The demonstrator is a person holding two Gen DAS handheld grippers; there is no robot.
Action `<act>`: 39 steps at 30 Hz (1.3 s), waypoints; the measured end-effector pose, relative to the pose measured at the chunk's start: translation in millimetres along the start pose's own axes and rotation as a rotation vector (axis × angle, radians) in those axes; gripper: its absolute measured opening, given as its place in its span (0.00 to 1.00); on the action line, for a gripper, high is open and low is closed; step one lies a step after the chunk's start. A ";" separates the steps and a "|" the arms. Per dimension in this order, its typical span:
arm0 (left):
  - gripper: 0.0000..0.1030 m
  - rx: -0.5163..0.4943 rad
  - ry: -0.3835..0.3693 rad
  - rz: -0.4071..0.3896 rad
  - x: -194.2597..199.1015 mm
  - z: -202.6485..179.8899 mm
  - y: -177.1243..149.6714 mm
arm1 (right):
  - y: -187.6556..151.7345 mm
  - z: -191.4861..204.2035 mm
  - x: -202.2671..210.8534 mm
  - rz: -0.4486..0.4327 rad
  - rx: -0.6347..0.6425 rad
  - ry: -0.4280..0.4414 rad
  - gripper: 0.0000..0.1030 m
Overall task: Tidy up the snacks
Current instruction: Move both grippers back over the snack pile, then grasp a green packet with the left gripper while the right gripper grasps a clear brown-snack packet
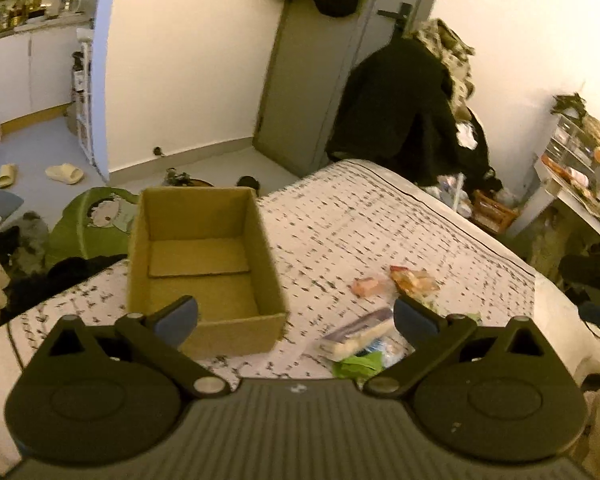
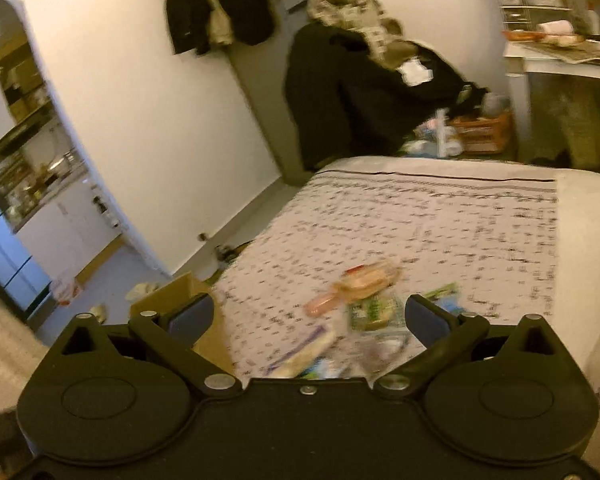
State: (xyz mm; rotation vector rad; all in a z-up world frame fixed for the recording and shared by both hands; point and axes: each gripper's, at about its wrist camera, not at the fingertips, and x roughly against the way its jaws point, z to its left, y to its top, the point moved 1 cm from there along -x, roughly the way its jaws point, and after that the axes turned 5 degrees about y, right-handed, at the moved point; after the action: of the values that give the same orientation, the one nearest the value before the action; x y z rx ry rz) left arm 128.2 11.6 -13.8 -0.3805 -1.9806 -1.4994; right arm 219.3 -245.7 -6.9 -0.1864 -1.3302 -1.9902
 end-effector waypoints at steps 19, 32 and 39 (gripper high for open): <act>0.93 -0.056 -0.077 0.049 -66.1 -64.2 -48.4 | -14.4 -46.9 -47.9 0.088 -0.085 -0.074 0.85; 0.79 0.030 -0.086 0.157 -139.0 -60.3 -80.7 | -33.1 -37.6 -109.6 0.245 0.008 -0.085 0.61; 0.70 0.040 -0.101 0.196 -164.1 -64.6 -87.3 | -44.9 -41.4 -140.1 0.323 0.042 -0.117 0.59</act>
State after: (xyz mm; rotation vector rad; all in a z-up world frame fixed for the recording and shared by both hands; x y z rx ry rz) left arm 224.1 -54.4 -172.5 -0.6250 -1.9840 -1.3388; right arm 303.6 -203.9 -127.2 -0.4735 -1.3202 -1.6999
